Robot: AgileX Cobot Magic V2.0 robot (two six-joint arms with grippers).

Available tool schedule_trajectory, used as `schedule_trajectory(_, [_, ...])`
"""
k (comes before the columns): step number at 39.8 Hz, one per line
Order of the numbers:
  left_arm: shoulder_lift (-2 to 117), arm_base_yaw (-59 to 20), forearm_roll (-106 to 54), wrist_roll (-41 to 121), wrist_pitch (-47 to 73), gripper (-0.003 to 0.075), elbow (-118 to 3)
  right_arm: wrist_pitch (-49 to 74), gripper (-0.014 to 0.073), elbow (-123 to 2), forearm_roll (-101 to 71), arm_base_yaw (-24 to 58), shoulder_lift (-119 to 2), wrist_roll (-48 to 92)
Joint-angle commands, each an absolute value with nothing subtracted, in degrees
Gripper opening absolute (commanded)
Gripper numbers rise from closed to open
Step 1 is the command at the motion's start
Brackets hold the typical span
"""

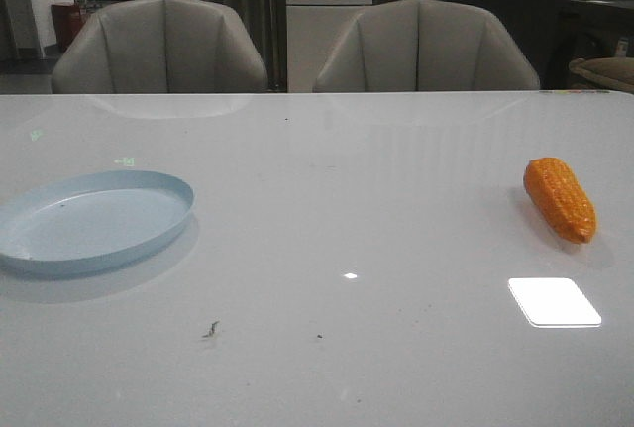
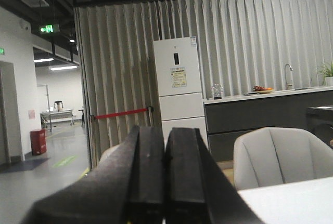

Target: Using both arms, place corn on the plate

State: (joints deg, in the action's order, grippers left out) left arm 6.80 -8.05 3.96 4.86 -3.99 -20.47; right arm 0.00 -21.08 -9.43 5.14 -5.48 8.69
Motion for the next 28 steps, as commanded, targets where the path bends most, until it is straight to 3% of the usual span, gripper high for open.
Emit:
schedule_trajectory(1, [15.66, -7.97, 5.14, 4.66, -7.13, 0.0094, -29.31, -3.01, 0.0050, -29.69, -9.61, 4.87, -14.35, 9.05])
schedule_trajectory(12, [44.36, -7.97, 3.84, 4.66, -7.87, 0.0094, -36.57, -5.73, 0.0049, -34.72, -9.61, 4.93, -40.64, 9.05])
schedule_trajectory(20, [55.59, -7.97, 2.50, 4.66, -7.39, 0.0126, -36.57, -5.60, 0.0078, -34.72, -9.61, 4.93, -49.31, 9.05])
schedule_trajectory(25, [59.98, -7.97, 1.37, 4.66, -5.79, 0.0298, -37.00, -5.72, 0.0258, -34.72, -9.61, 4.93, -53.45, 9.05])
schedule_trajectory(28, [62.75, -7.97, 0.40, 4.66, -3.82, 0.0438, -38.36, -5.86, 0.0462, -34.72, -9.61, 4.93, -56.03, 9.05])
